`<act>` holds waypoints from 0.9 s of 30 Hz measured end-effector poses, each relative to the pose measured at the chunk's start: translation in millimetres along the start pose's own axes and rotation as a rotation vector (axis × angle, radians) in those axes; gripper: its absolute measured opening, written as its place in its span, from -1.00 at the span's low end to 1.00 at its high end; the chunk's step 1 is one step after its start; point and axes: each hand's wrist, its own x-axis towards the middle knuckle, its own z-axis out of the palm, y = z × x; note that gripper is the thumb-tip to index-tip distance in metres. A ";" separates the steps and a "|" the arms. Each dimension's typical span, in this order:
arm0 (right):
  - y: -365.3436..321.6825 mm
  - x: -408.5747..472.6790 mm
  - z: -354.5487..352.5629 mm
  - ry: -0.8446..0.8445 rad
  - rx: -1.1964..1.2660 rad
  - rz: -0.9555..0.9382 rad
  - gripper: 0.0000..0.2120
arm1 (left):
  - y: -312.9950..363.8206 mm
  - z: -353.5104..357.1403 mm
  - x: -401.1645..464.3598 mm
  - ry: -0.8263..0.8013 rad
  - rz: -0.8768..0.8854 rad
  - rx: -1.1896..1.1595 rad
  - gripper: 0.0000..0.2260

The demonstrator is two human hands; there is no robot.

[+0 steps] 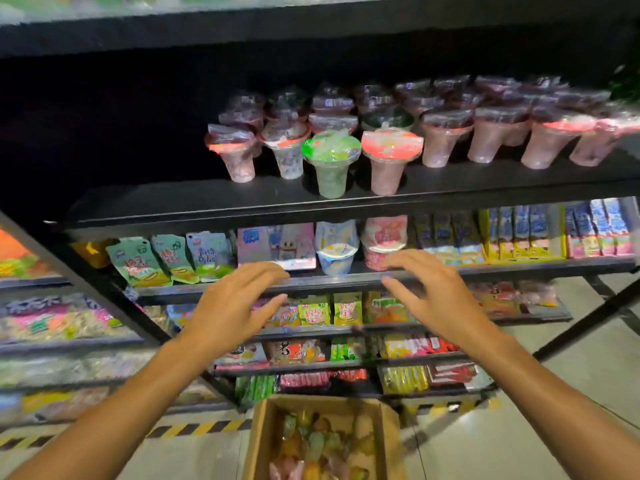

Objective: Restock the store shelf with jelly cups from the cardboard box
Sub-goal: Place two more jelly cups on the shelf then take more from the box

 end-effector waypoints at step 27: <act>135.8 -473.4 495.7 -0.817 0.177 1.220 -0.51 | -52.7 490.5 -434.9 -0.962 -0.315 -0.432 -0.44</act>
